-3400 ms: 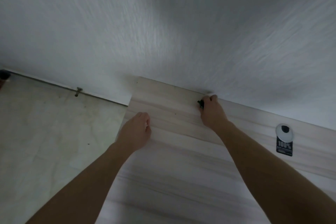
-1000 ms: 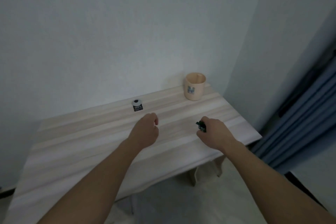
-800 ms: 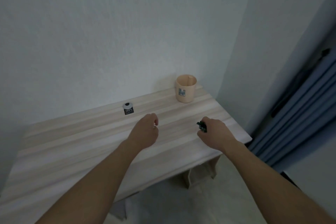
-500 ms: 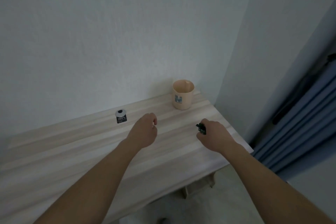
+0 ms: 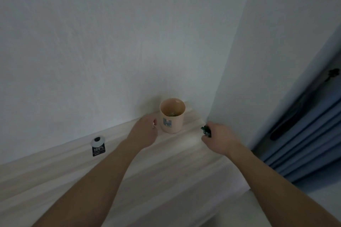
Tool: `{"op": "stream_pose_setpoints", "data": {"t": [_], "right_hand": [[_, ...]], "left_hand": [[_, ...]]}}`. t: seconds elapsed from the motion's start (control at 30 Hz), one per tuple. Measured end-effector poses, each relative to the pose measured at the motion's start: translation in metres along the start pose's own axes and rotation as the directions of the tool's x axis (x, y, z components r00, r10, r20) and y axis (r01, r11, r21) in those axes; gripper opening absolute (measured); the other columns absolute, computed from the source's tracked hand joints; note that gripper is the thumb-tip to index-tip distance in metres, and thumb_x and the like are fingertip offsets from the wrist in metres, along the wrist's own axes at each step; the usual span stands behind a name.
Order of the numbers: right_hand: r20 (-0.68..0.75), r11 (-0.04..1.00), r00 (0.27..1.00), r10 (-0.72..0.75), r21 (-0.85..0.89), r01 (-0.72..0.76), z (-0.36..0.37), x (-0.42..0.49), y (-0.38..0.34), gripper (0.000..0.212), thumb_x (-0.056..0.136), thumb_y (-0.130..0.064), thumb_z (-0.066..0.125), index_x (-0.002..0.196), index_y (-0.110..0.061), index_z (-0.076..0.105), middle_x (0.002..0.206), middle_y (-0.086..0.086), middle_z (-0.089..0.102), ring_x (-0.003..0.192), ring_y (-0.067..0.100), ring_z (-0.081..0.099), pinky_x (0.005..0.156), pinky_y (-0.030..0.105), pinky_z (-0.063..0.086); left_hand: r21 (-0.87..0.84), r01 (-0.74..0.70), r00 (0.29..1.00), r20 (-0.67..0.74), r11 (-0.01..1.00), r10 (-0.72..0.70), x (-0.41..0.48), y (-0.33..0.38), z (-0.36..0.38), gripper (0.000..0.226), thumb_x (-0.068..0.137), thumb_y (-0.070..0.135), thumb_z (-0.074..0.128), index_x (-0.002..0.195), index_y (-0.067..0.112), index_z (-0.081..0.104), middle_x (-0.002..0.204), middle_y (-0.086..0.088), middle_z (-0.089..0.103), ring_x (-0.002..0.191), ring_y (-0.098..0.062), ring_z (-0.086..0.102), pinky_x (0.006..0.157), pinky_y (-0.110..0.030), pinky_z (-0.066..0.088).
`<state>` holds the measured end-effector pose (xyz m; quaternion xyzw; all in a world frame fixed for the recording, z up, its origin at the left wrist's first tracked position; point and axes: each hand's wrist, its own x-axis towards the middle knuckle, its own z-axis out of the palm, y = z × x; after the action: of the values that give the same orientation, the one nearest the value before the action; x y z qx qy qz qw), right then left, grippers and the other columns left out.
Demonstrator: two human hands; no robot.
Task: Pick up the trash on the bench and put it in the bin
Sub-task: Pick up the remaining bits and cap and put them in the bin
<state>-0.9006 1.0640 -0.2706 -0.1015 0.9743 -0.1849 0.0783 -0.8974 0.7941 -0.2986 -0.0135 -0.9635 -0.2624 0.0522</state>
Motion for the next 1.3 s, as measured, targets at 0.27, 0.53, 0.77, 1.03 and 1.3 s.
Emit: {"op": "stream_pose_setpoints", "data": {"t": [0.27,0.53,0.77,1.03,1.3], "right_hand": [[-0.02,0.995,0.996,-0.09,-0.042,0.089,-0.023,0.087,0.042,0.015,0.085,-0.031,0.055,0.094,-0.022,0.048,0.08,0.001,0.054,0.072,0.023,0.053,0.062,0.03,0.04],[0.03,0.977,0.976,-0.214,-0.013,0.214,-0.046,0.181,0.096,0.019,0.084,-0.031,0.058,0.095,-0.016,0.054,0.088,0.008,0.062,0.077,0.025,0.056,0.066,0.029,0.04],[0.049,0.942,0.941,-0.335,0.028,0.334,-0.04,0.236,0.118,0.017,0.084,-0.037,0.057,0.081,-0.025,0.046,0.071,-0.002,0.052,0.069,0.025,0.055,0.052,0.029,0.031],[0.059,0.934,0.933,-0.355,0.054,0.353,-0.042,0.261,0.124,0.015,0.082,-0.035,0.058,0.083,-0.024,0.048,0.071,-0.006,0.048,0.069,0.022,0.051,0.053,0.028,0.032],[0.095,0.953,0.949,-0.302,0.06,0.297,-0.045,0.27,0.137,0.014,0.086,-0.029,0.056,0.086,-0.016,0.051,0.077,0.002,0.052,0.074,0.026,0.054,0.06,0.031,0.035]], "left_hand": [[0.02,0.064,0.998,-0.01,0.998,-0.063,0.057,0.016,0.008,0.012,0.085,0.003,0.046,0.086,0.014,0.049,0.094,-0.006,0.055,0.082,-0.021,0.052,0.066,-0.027,0.035],[0.066,0.233,0.972,-0.046,0.97,-0.231,0.111,0.062,0.034,0.009,0.086,0.006,0.047,0.085,0.014,0.052,0.093,-0.006,0.058,0.082,-0.023,0.055,0.071,-0.034,0.047],[0.117,0.341,0.94,-0.054,0.933,-0.337,0.145,0.078,0.05,0.011,0.087,0.006,0.048,0.09,0.016,0.051,0.098,-0.007,0.058,0.084,-0.023,0.055,0.071,-0.033,0.048],[0.155,0.377,0.926,-0.067,0.913,-0.371,0.183,0.071,0.06,0.016,0.087,0.003,0.049,0.093,0.018,0.052,0.097,-0.002,0.055,0.08,-0.019,0.055,0.066,-0.027,0.047],[0.189,0.316,0.946,0.009,0.93,-0.323,0.216,0.061,0.081,0.01,0.088,0.01,0.05,0.09,0.02,0.049,0.096,-0.004,0.054,0.08,-0.019,0.05,0.066,-0.025,0.036]]}}
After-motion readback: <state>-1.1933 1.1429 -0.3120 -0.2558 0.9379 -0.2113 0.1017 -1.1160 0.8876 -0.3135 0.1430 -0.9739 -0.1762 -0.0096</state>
